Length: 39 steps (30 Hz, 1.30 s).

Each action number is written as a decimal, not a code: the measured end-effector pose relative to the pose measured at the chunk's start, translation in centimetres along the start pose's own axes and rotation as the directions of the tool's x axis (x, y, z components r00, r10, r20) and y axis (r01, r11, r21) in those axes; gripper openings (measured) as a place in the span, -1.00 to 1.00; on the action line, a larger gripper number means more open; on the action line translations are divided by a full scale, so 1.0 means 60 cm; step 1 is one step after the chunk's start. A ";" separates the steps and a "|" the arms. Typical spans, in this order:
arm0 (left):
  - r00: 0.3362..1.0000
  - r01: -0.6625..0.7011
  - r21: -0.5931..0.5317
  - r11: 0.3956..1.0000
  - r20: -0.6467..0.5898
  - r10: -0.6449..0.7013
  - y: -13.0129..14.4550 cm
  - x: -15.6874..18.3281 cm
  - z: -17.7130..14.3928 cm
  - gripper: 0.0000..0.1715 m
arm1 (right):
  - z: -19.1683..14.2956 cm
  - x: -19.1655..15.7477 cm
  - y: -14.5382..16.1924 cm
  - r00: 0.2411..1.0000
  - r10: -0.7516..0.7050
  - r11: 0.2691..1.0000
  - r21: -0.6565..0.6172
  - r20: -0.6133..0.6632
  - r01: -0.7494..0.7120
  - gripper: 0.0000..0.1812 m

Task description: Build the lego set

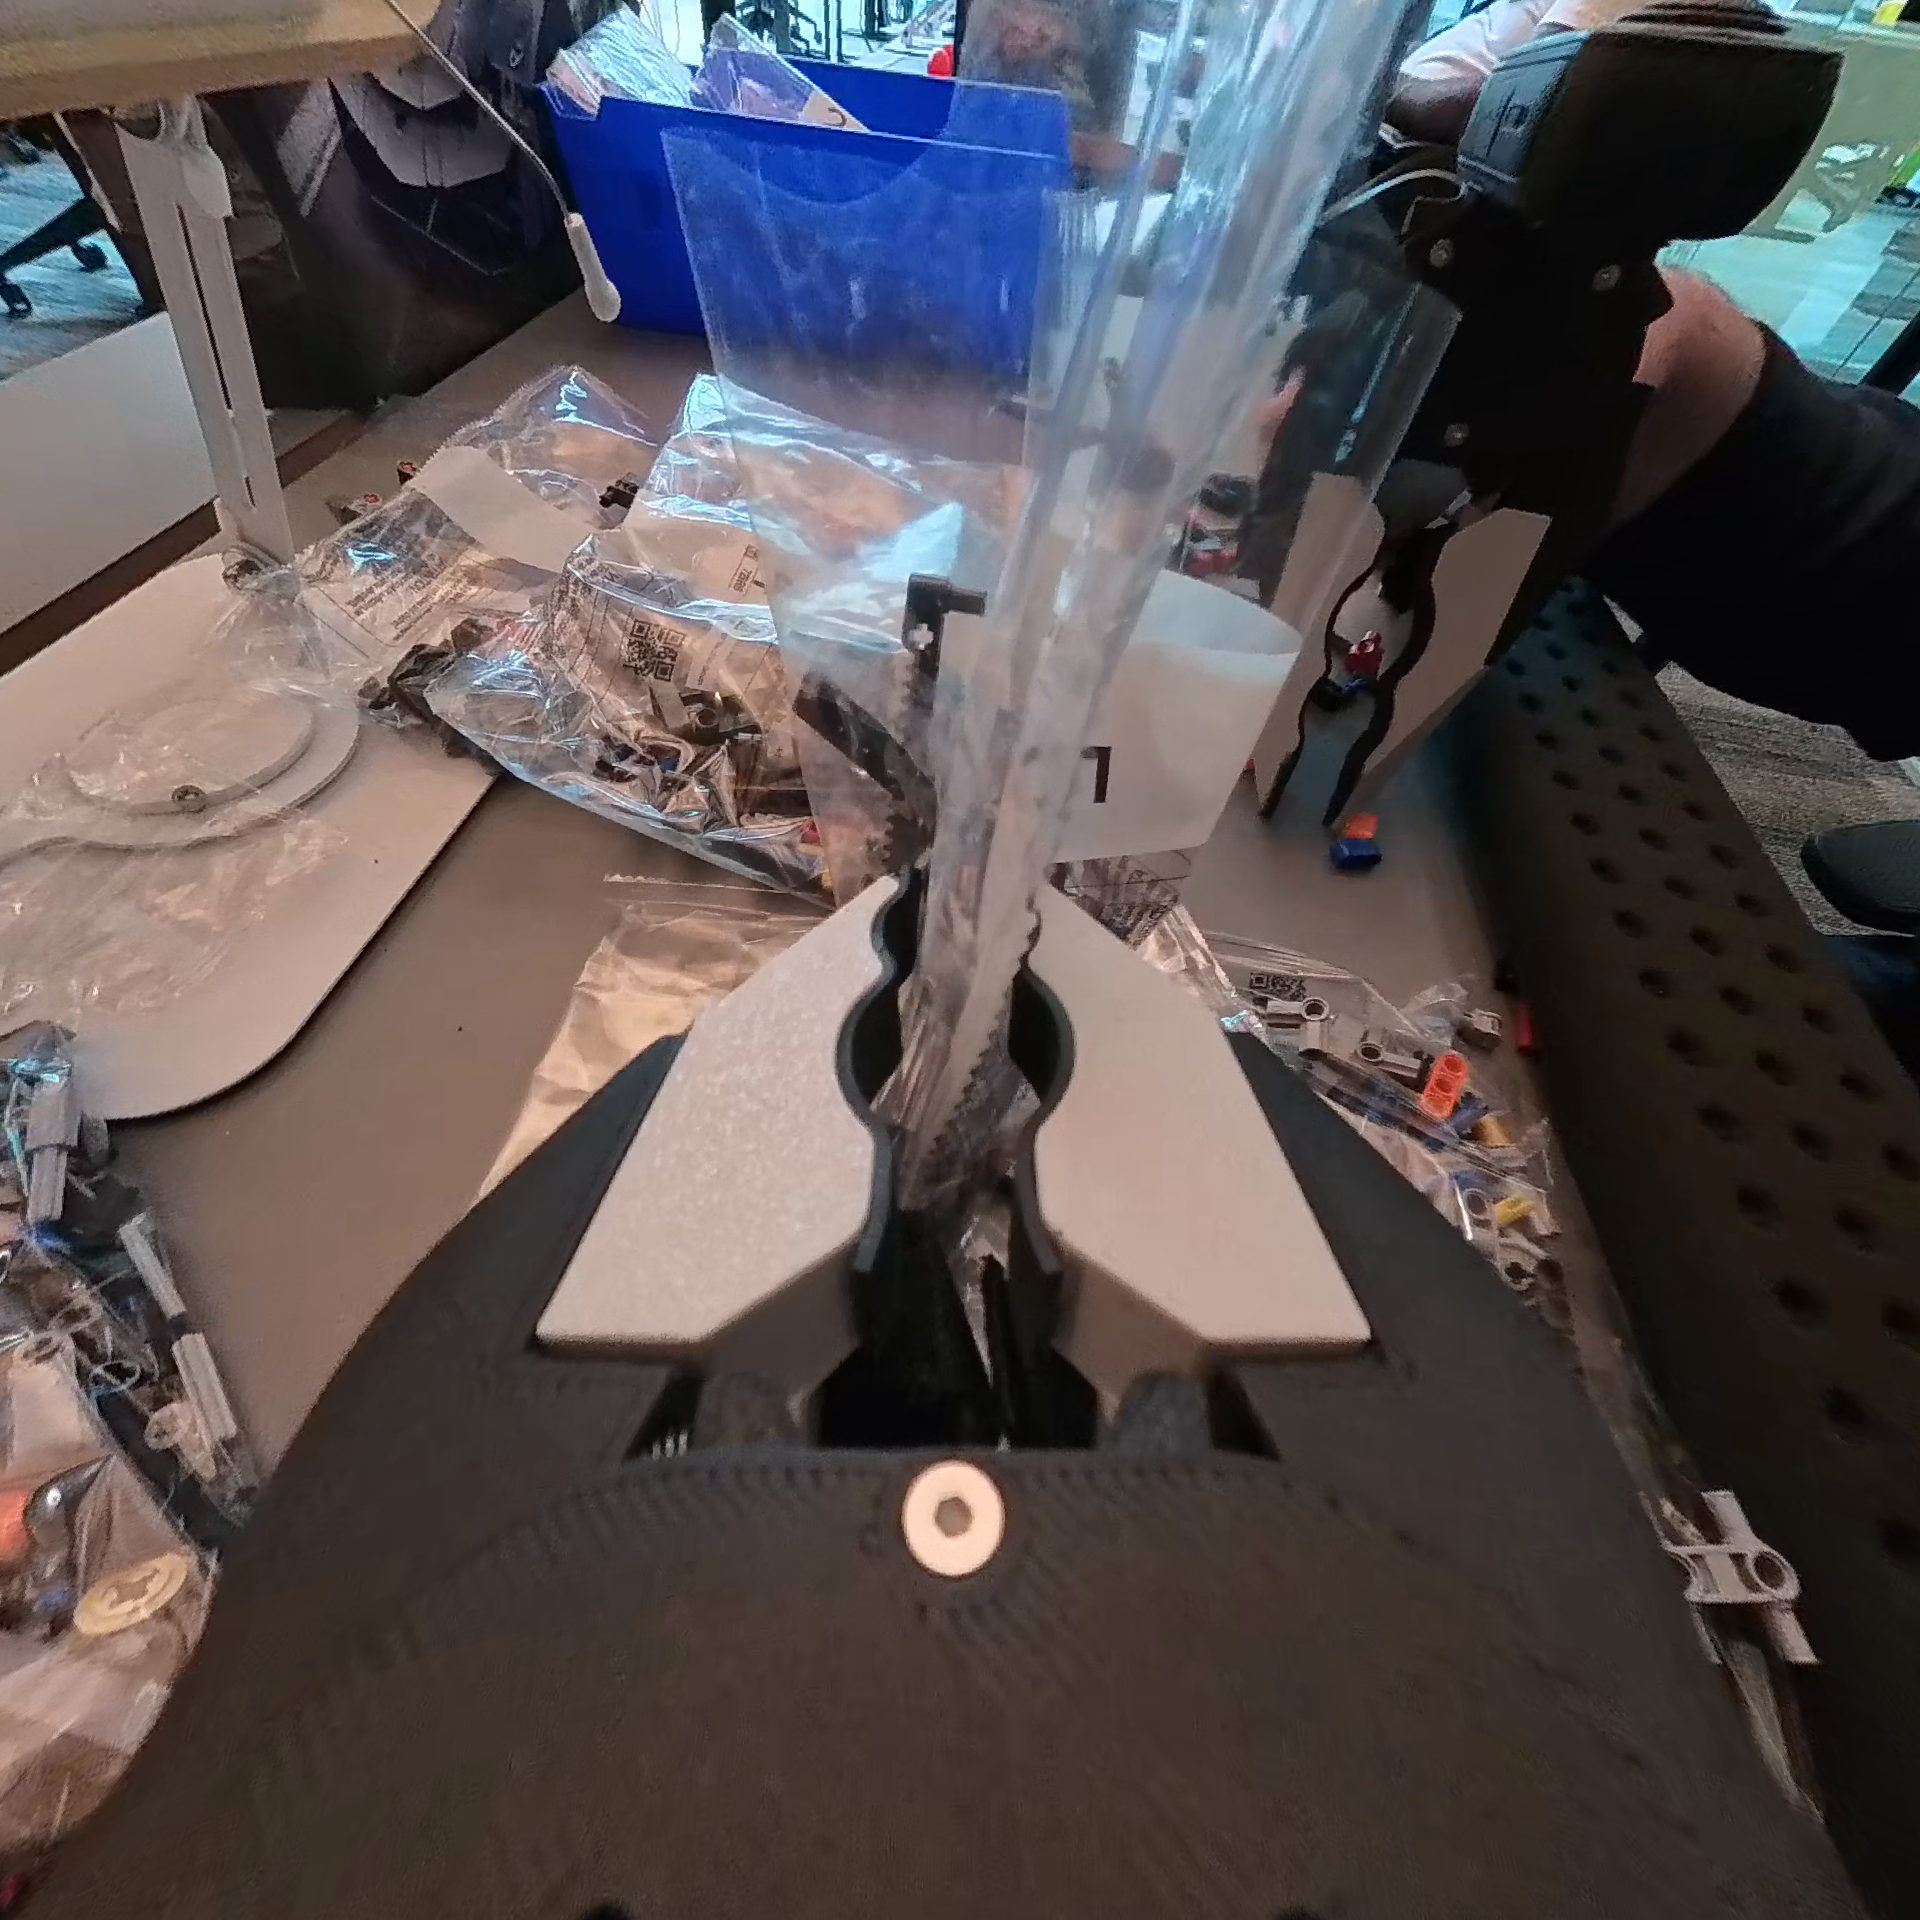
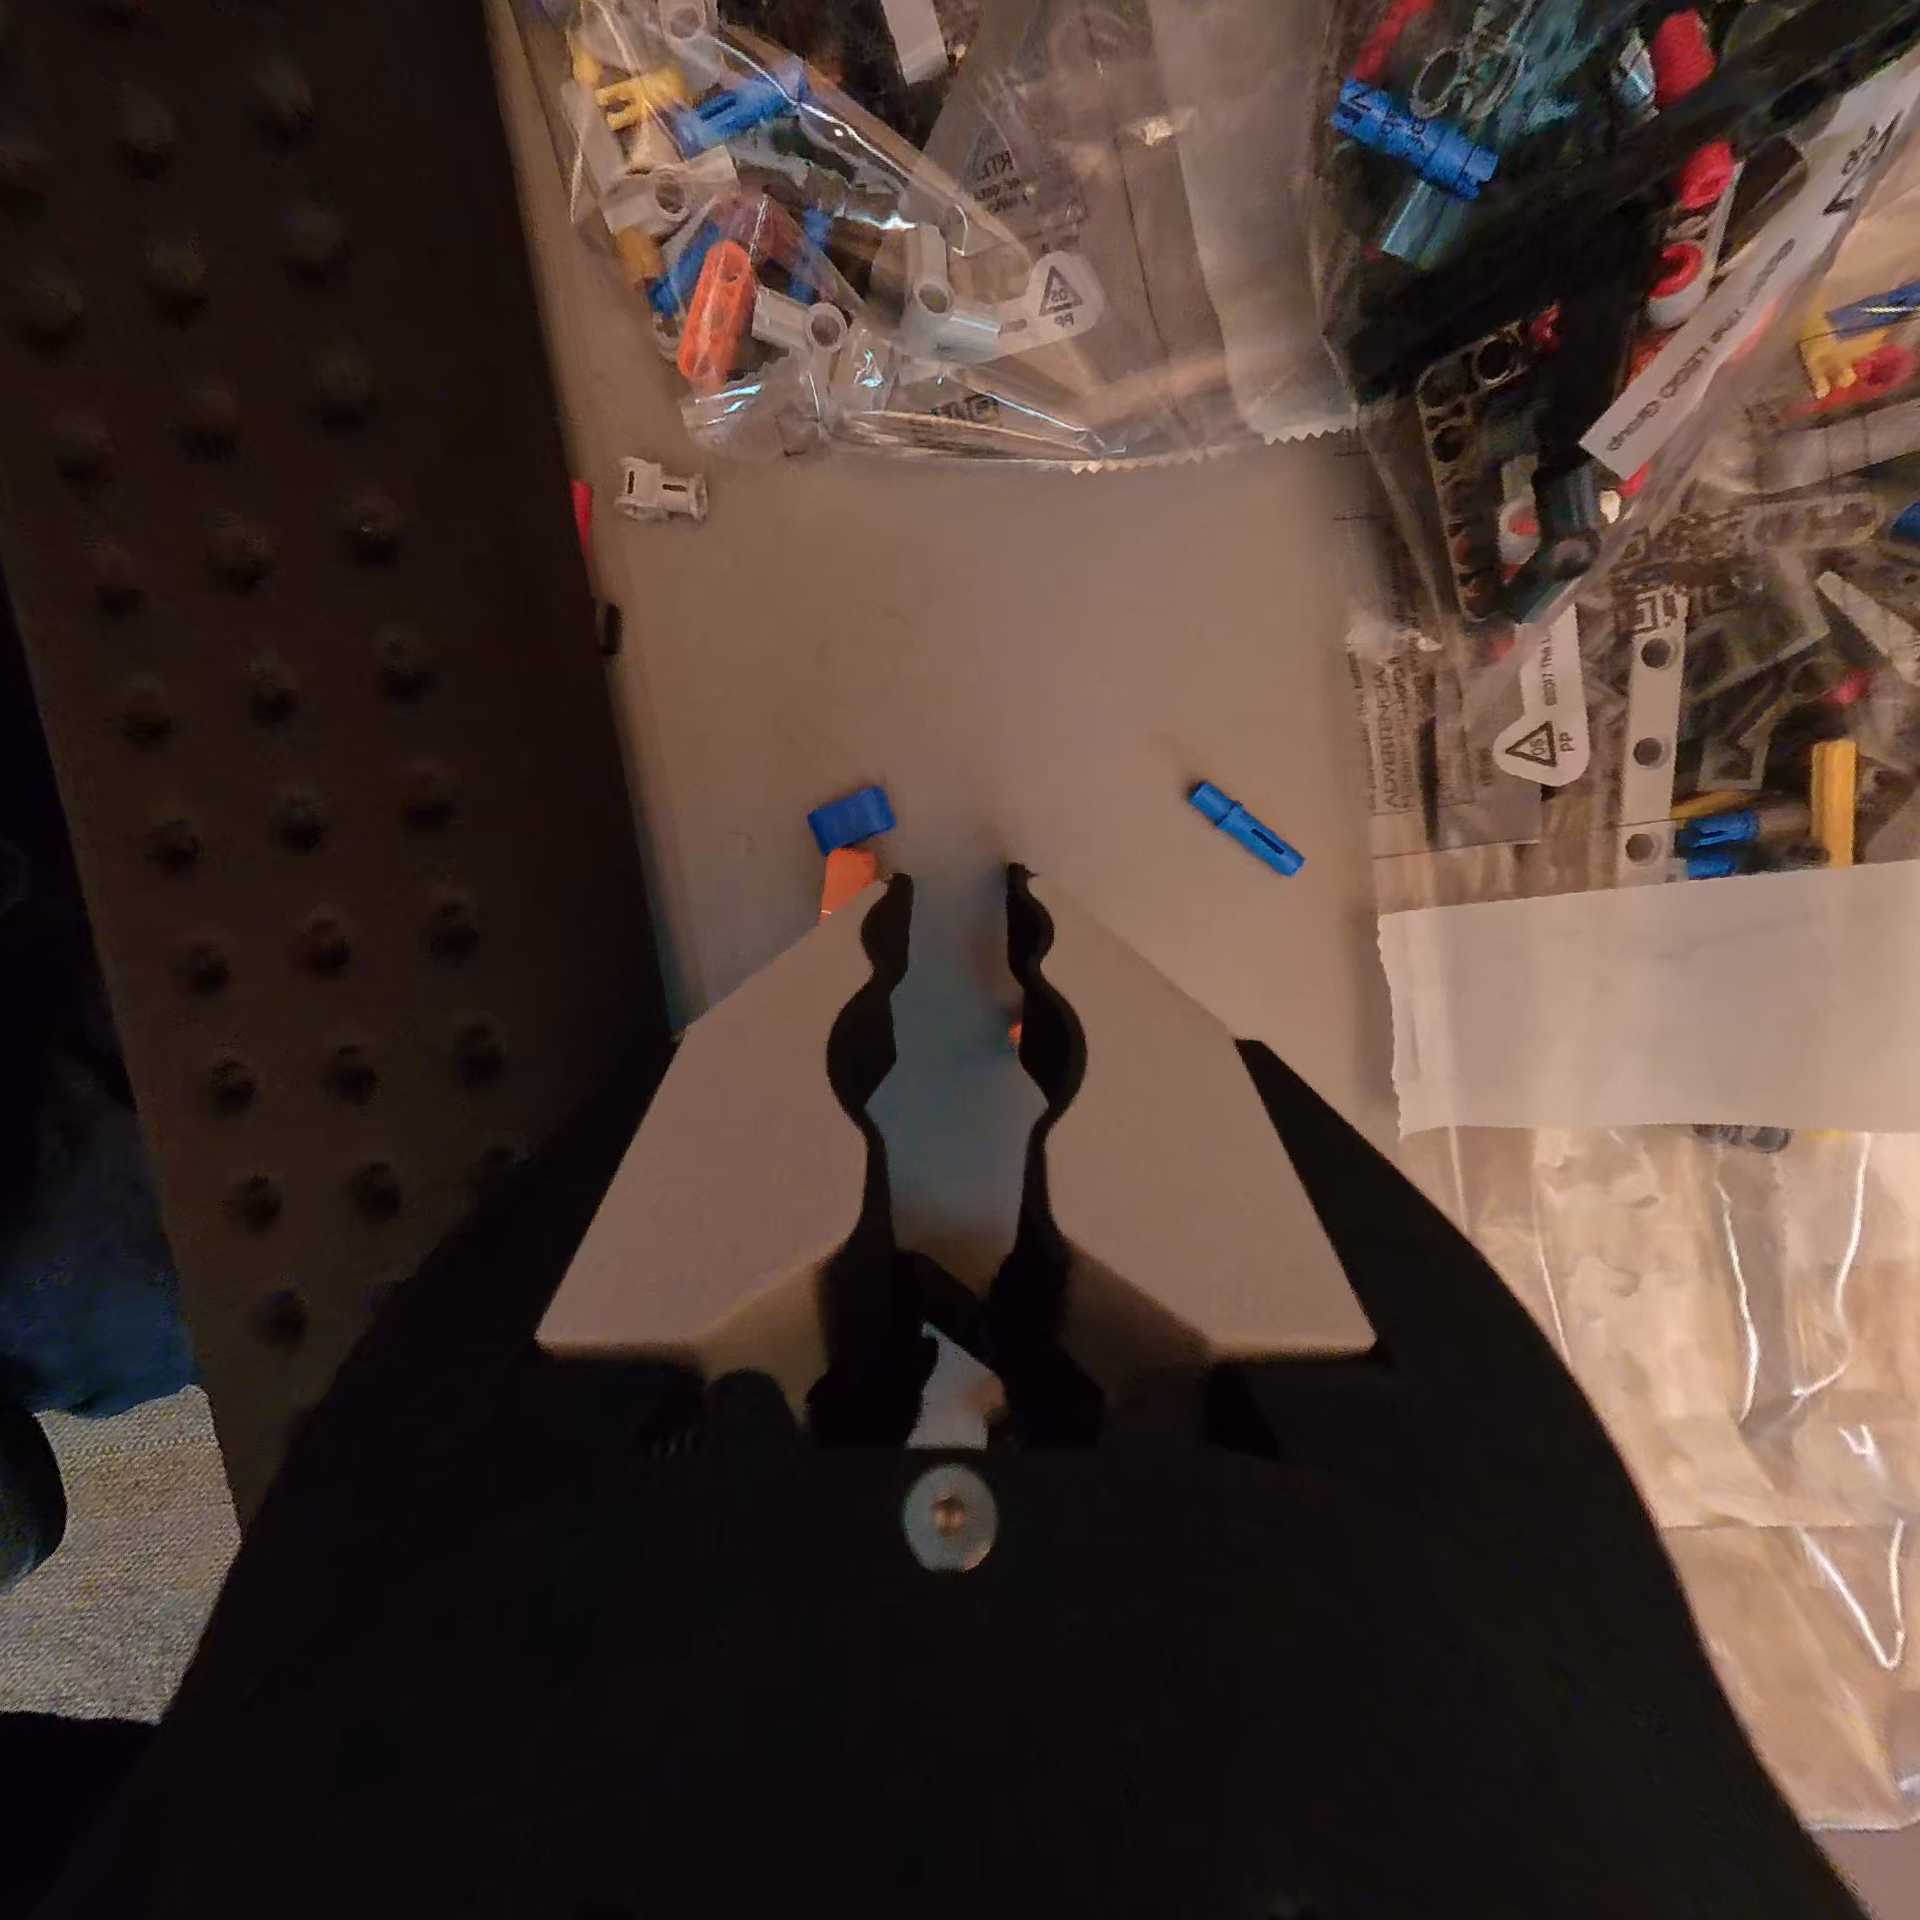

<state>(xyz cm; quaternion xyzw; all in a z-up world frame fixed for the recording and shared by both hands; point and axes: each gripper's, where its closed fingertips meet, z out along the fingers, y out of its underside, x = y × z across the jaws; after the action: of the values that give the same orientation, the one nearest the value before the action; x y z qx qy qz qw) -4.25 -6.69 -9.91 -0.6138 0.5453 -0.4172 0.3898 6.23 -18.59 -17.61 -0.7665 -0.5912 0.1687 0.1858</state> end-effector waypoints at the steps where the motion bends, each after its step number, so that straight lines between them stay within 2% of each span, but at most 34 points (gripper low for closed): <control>1: 1.000 0.001 -0.001 1.000 0.000 -0.001 0.000 0.000 0.000 -0.84 | 0.000 -0.001 0.000 1.000 0.003 1.000 0.004 0.002 -0.003 -0.82; 4: 1.000 -0.001 -0.008 1.000 0.004 0.001 0.002 -0.001 0.001 -0.84 | 0.000 -0.003 -0.003 1.000 0.001 1.000 0.017 -0.002 -0.001 -0.91; 7: 1.000 0.000 -0.009 1.000 0.004 0.000 0.003 -0.001 0.001 -0.84 | 0.003 -0.002 -0.009 1.000 -0.004 1.000 0.019 -0.010 0.005 -0.90; 18: 1.000 -0.002 -0.017 1.000 0.006 0.002 0.005 -0.001 0.002 -0.83 | -0.018 -0.006 -0.077 1.000 -0.028 0.986 0.166 0.006 0.027 -0.91; 25: 1.000 0.001 -0.025 1.000 0.007 0.000 0.008 -0.002 0.004 -0.83 | -0.006 0.002 -0.083 0.997 -0.067 0.991 0.111 -0.040 0.071 -0.86; 39: 1.000 0.005 -0.042 0.999 0.010 -0.005 0.014 -0.004 0.007 -0.83 | 0.006 -0.012 -0.081 0.994 -0.109 0.991 0.082 -0.015 0.110 -0.87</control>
<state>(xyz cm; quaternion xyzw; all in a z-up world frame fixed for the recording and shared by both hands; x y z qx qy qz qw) -4.18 -6.55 -10.85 -0.6253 0.5504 -0.4035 0.3785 1.77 -18.11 -15.54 -0.7254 -0.6239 0.1783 0.2296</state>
